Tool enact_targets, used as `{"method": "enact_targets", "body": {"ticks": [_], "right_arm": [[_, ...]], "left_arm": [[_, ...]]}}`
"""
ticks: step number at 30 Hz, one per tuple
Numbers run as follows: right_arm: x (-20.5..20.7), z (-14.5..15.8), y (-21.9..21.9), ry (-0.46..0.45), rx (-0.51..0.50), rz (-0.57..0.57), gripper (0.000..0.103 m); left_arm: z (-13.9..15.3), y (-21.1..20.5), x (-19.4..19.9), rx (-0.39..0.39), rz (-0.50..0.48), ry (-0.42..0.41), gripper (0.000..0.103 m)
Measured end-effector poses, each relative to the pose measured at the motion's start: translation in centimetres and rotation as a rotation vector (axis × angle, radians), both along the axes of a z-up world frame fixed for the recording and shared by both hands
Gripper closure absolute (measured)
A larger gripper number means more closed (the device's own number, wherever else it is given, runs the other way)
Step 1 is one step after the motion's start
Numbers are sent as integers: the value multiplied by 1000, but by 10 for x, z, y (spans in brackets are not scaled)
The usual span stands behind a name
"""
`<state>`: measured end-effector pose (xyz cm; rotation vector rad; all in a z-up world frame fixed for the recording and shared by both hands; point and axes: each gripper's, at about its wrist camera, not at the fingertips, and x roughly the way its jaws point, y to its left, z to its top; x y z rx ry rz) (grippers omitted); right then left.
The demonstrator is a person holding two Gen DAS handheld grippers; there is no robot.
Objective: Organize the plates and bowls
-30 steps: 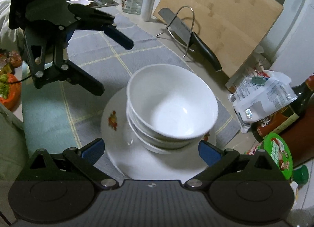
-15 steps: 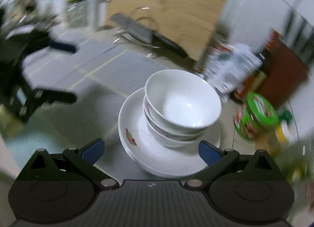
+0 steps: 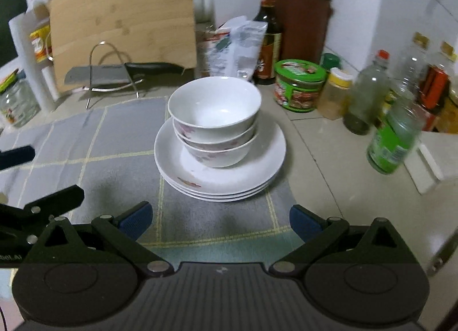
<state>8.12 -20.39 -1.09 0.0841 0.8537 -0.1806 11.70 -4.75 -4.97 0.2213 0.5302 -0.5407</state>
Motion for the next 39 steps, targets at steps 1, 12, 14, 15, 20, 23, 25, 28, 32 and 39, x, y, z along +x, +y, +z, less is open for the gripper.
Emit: {"method": "enact_targets", "body": {"ticks": [1,12,14,15,20,23,25,28,32,39], "right_arm": [[-3,2,1,-2,3,-7,0],[-30,26,9,-66,-14,-60,0],[-33,29,9,-73,-10,-65,0],[-35,30,9,-78,-9,-67,0],[-41,35,8,-93,-12,-80,0],[-42,36,6,-97,-12,-85,0],[-43,37,5,-97,-9,-88,0],[-44,37,5,-99,-13,-87,0],[-45,38,5,-102,-11,-88,0],[-43,40,4,-108,-14,-89,0]], "left_arm": [[2,0,-2,1,11,-3,1],[25,-3,-24,15,61,-27,1],[28,-3,-28,16,68,-36,1],[30,-3,-29,15,71,-38,1],[32,-3,-28,8,95,-15,1],[31,-4,-29,7,94,-7,1],[32,-4,-29,0,92,-3,1],[32,-4,-29,0,100,1,1],[33,-4,-28,-5,103,5,1],[34,-4,-25,-10,111,10,1]]}}
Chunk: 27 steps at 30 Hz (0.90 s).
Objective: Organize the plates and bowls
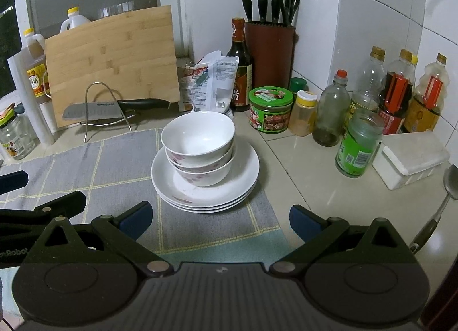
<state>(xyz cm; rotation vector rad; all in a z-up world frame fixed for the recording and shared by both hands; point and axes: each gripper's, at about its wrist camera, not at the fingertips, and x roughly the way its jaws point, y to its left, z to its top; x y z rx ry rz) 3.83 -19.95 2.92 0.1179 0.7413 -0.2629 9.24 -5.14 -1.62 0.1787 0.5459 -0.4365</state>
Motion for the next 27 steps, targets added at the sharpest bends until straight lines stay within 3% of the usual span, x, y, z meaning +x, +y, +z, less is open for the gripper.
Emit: {"method": "enact_targets", "body": {"ticks": [27], "right_arm": [[4,3,1,-3,-10,-5,0]], "left_arm": [[2,0,7,-11,2,8,1]]}}
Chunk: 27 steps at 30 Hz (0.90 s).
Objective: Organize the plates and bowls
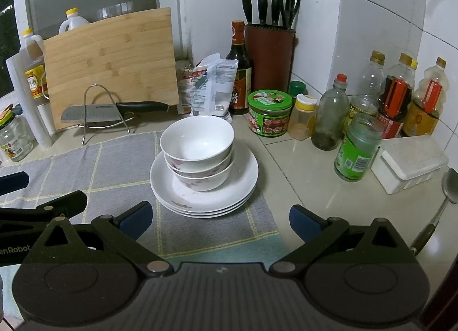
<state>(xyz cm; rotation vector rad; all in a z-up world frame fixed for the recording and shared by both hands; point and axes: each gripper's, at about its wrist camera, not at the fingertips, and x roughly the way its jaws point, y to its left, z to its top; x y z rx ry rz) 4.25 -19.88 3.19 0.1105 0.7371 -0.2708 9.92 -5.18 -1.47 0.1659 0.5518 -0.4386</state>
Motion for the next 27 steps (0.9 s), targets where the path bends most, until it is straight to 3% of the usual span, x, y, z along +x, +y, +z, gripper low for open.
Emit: {"method": "enact_targets", "body": {"ticks": [27], "right_arm": [[3,2,2,0,-21,-11,0]], "left_arm": [[0,0,4,-5,1,12,1]]}}
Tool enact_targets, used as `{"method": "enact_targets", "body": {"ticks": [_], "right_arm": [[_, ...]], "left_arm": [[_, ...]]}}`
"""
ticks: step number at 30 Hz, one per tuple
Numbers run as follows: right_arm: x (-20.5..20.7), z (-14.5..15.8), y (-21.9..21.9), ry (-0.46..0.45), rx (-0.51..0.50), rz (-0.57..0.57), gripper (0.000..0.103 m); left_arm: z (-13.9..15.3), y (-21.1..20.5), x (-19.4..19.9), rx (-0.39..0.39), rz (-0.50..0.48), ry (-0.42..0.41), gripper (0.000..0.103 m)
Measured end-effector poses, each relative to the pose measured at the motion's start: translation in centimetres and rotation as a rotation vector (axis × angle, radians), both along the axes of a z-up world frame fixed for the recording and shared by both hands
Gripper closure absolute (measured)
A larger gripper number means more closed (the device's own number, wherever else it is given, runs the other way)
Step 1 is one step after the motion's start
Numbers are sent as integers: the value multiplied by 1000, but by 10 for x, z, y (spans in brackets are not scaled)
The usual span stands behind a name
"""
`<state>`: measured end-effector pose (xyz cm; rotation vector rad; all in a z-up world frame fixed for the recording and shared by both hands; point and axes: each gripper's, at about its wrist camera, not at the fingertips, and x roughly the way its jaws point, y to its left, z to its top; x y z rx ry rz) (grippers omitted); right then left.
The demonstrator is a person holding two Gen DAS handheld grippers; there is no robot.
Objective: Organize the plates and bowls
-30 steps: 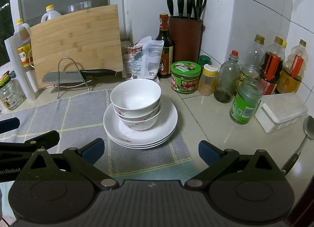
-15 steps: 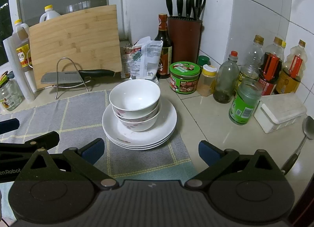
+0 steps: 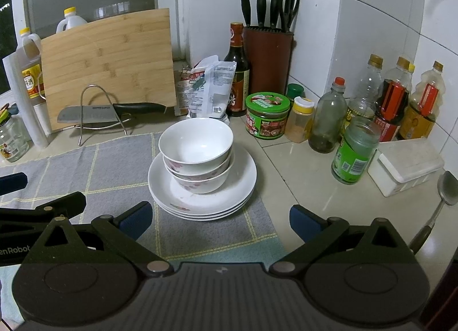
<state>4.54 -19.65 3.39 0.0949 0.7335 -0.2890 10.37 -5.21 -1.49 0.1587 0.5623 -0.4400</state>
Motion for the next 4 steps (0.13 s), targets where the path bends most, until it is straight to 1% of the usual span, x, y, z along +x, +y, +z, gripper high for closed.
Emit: {"method": "enact_targets", "body": {"ticks": [4], "right_arm": [[0,0,0,0,0,-1,0]], "left_arm": [[0,0,0,2,-1,-3,1]]}}
